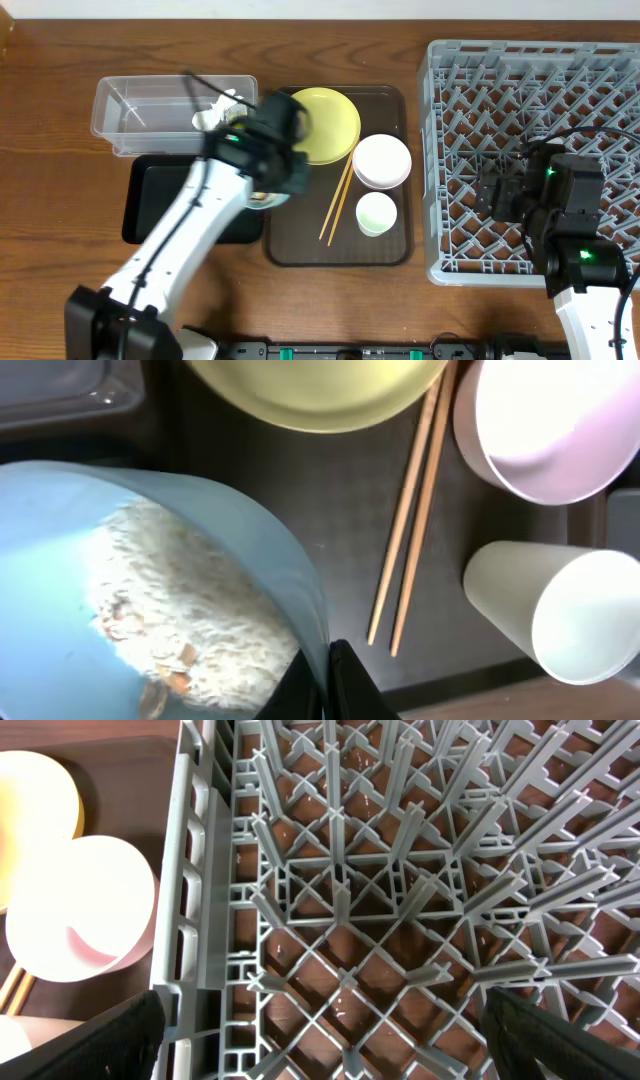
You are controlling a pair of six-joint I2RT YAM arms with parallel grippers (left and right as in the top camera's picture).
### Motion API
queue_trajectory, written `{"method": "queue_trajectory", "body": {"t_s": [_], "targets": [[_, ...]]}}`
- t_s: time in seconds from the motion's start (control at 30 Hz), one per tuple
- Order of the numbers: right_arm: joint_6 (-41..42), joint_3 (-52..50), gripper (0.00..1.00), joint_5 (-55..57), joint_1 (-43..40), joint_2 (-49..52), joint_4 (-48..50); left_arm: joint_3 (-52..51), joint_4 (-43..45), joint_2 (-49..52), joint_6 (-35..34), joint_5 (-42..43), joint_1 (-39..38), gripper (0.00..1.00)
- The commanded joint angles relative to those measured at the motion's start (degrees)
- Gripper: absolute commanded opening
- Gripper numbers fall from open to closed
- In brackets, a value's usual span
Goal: Sort waste into correct bins and load items into the dishwasher rack
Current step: 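Grasp the rim of the blue rice bowl with the left gripper, then tip the blue bowl over the black tray to dump the rice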
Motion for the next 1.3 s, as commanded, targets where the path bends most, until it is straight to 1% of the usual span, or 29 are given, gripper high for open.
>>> {"method": "queue_trajectory", "body": {"t_s": [0.0,0.07,0.23,0.4,0.5,0.57,0.73,0.77,0.9,1.13,1.2,1.27], "targets": [[0.8,1.1,0.99,0.0,1.0,0.0,0.0,-0.2,0.0,0.5,6.9,15.6,8.6,0.06],[0.8,1.1,0.99,0.0,1.0,0.0,-0.1,-1.3,0.2,1.0,9.4,22.6,13.7,0.06],[0.8,1.1,0.99,0.0,1.0,0.0,-0.1,-5.0,0.2,3.3,18.4,41.5,27.3,0.06],[0.8,1.1,0.99,0.0,1.0,0.0,-0.1,-8.6,0.2,7.8,24.7,58.0,38.2,0.06],[0.8,1.1,0.99,0.0,1.0,0.0,-0.1,-10.3,-0.1,11.0,27.2,66.3,42.6,0.06],[0.8,1.1,0.99,0.0,1.0,0.0,-0.2,-11.4,-0.3,13.1,27.2,71.2,45.1,0.06],[0.8,1.1,0.99,0.0,1.0,0.0,-0.3,-13.1,-1.9,16.2,27.0,78.9,49.6,0.06],[0.8,1.1,0.99,0.0,1.0,0.0,-0.3,-13.3,-2.0,16.5,26.5,79.8,50.4,0.06],[0.8,1.1,0.99,0.0,1.0,0.0,-0.2,-13.3,-1.9,16.6,20.4,79.8,53.2,0.06],[0.8,1.1,0.99,0.0,1.0,0.0,-0.3,-13.3,-2.0,16.6,4.5,79.8,56.7,0.06],[0.8,1.1,0.99,0.0,1.0,0.0,-0.5,-13.3,-2.0,16.6,2.1,79.8,57.1,0.06],[0.7,1.1,0.99,0.0,1.0,0.0,-0.5,-13.3,-1.9,16.6,1.2,79.8,57.3,0.06]]}}
